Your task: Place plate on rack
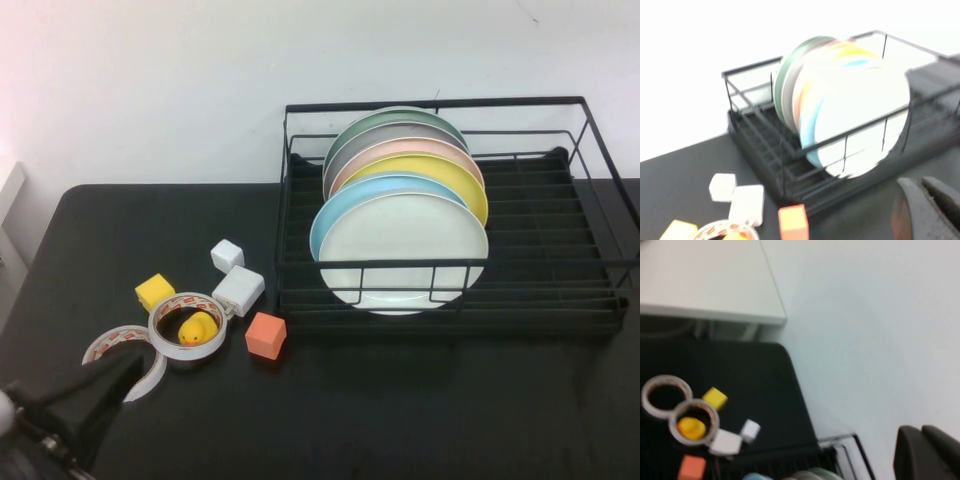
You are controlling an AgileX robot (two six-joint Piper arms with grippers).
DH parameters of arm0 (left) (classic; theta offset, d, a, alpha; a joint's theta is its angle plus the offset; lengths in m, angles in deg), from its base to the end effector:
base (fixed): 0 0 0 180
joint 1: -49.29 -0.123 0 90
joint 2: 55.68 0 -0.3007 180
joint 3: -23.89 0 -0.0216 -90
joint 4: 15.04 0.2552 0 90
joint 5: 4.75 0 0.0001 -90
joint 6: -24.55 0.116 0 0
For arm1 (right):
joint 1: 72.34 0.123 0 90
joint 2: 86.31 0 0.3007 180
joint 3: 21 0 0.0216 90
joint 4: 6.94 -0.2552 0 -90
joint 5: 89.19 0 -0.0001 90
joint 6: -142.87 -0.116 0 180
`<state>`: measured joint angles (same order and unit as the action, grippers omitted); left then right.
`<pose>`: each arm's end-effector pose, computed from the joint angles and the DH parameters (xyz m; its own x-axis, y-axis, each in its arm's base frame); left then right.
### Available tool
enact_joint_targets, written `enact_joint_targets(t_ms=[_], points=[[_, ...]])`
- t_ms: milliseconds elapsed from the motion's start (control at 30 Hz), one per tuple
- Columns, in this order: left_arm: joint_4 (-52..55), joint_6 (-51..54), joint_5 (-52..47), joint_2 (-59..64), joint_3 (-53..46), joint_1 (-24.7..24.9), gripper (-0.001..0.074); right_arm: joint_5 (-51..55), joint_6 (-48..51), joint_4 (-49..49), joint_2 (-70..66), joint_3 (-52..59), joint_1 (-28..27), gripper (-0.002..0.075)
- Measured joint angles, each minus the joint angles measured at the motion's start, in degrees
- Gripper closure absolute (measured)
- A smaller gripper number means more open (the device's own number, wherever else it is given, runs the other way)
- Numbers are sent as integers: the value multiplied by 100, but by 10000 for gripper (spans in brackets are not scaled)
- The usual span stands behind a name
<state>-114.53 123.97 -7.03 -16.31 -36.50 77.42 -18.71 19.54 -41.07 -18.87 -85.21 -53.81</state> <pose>0.1187 -0.0687 0.2729 -0.1445 0.0757 -0.9866 0.5051 0.8631 -0.0077 0.3415 0.1792 0.5445 0.2113 -0.5500 -0.8080 -0.8009 0.3765 -0.4657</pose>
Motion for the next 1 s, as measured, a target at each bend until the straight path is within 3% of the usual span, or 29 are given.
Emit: enact_joint_targets(t_ms=[133, 533, 800, 1000], points=[[0, -543, -14, -279, 0, 0, 736, 0, -182, 560, 262, 0, 167, 718], [10, -918, -129, -324, 0, 0, 736, 0, -417, 691, 1641, 586, 191, 718], [10, -928, -129, -324, 0, 0, 736, -85, -436, 708, 3420, 2995, 191, 718], [10, -928, -129, -324, 0, 0, 736, -1319, -436, 718, 5177, 5509, 191, 718]])
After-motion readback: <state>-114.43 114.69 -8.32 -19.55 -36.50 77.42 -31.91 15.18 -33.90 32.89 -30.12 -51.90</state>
